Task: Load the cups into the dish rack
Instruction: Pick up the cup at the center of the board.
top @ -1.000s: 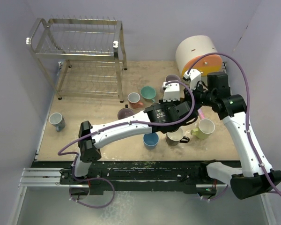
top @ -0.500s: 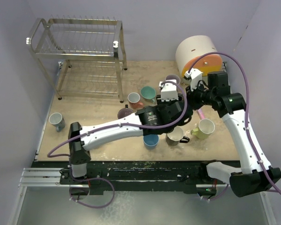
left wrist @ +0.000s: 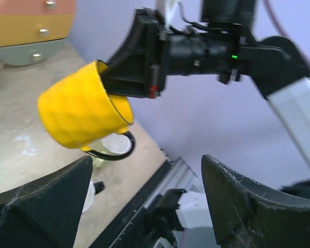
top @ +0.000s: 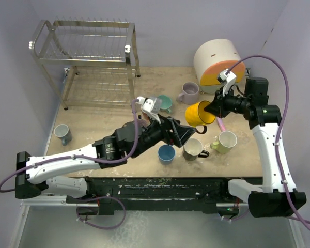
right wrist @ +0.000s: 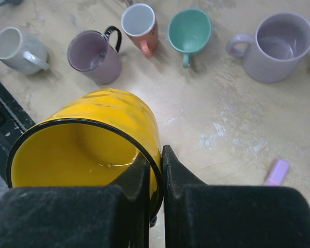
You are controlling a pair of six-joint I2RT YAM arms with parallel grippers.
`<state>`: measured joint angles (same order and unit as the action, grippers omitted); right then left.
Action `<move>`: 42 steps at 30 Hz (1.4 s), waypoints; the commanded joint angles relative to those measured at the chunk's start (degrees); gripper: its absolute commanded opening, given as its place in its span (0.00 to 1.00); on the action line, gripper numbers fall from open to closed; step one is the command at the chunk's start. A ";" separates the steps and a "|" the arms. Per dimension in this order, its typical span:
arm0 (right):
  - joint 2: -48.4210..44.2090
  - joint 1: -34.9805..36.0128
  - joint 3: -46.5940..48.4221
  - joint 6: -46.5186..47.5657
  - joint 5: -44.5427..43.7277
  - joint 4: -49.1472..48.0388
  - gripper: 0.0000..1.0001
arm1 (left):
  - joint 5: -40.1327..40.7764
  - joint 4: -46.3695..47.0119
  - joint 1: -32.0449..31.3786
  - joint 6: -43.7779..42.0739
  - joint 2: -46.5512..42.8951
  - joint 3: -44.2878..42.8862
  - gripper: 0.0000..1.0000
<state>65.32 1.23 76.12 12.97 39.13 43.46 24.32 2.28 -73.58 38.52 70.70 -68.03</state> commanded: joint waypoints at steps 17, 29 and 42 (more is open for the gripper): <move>0.14 -1.23 14.31 -30.88 27.88 -34.86 0.00 | -35.45 48.29 8.01 11.94 -2.52 16.80 0.97; 1.81 -1.33 7.65 -67.03 35.72 -76.12 0.00 | -35.23 53.49 8.43 15.39 4.76 8.76 0.96; -0.20 -1.32 4.47 -68.26 33.20 -80.94 0.00 | -32.27 59.99 9.08 23.42 12.28 3.57 0.76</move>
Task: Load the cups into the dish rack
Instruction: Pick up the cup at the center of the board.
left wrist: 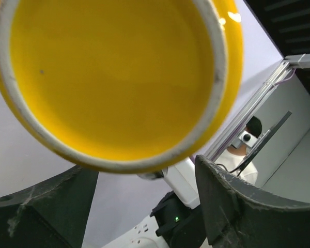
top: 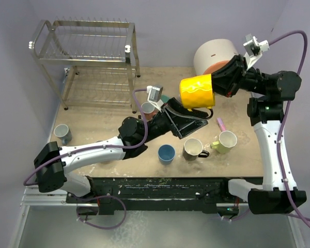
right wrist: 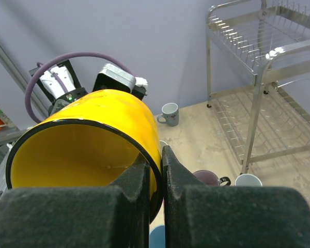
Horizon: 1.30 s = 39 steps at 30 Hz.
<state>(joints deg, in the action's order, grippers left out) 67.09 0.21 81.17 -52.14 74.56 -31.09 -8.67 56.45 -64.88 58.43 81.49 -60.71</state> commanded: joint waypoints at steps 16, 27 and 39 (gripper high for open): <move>-3.61 -0.32 -4.28 -3.54 -2.28 -8.37 0.00 | 3.93 15.44 1.42 12.14 6.55 -4.64 0.46; -4.54 -0.30 -6.29 -1.29 -1.82 -6.94 0.00 | 3.47 17.66 3.19 14.78 7.74 -3.99 0.00; -6.17 -0.33 -3.80 23.72 0.05 20.79 0.53 | 3.31 24.20 6.40 16.53 5.98 3.42 0.00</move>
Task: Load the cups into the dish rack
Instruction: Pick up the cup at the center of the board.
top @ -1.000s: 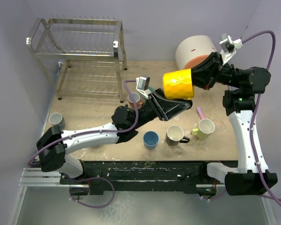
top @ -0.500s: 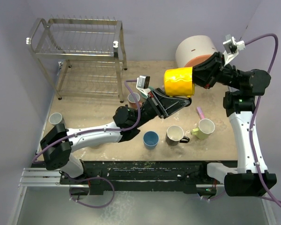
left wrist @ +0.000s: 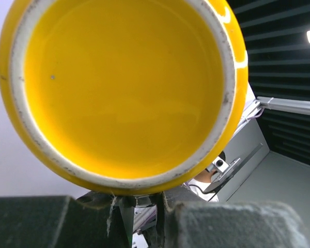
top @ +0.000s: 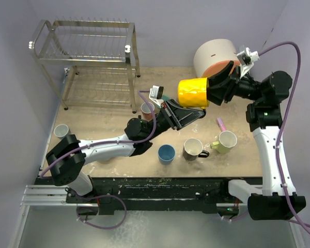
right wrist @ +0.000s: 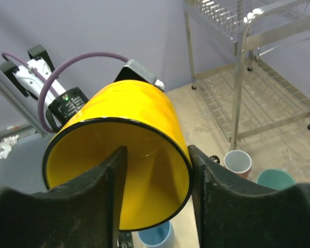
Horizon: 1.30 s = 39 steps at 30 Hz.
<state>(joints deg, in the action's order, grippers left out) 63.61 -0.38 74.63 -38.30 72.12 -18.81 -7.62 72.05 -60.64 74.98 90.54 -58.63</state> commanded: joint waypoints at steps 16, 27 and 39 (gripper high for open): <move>-5.61 -0.48 -0.03 36.14 -1.69 32.69 0.80 | 3.76 1.10 7.49 -4.24 -16.18 18.34 0.00; -6.81 -0.70 -10.22 51.38 -10.64 39.09 0.81 | 6.04 -26.92 15.48 -11.40 -35.39 27.30 0.00; -9.32 -4.67 -24.91 55.93 -14.34 30.99 0.82 | 3.76 -64.64 31.26 -21.42 -44.96 19.26 0.00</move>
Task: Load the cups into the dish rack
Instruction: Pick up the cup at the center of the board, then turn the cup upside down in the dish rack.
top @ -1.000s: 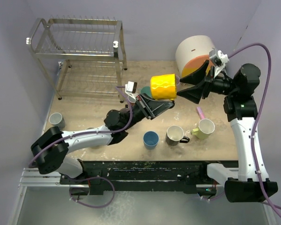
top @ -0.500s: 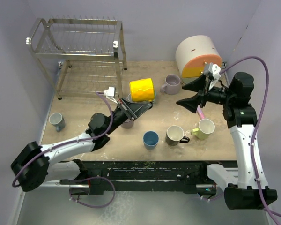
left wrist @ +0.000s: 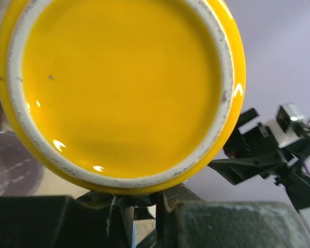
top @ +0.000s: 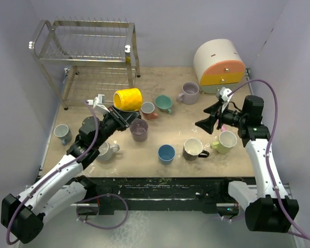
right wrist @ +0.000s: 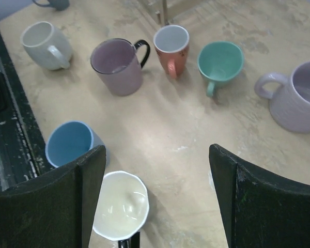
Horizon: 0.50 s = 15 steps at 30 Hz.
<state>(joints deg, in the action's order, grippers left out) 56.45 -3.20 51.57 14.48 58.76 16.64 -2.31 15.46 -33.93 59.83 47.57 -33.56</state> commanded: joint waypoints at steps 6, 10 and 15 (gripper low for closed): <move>-3.71 -2.85 -2.62 5.23 -1.94 -3.25 0.83 | -4.95 -15.65 13.77 -12.14 1.62 -10.99 0.00; -5.48 -3.10 -3.26 5.54 -2.93 -3.29 0.83 | -6.67 -17.44 19.51 -15.29 5.23 -12.37 0.00; -6.59 -3.21 -3.67 5.82 -3.82 -3.41 0.83 | -9.45 -14.37 26.39 -17.35 10.52 -12.66 0.00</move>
<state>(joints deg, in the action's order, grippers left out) 50.87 -6.09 48.31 18.92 55.96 15.46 -8.82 -5.41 -11.60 46.89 55.68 -42.50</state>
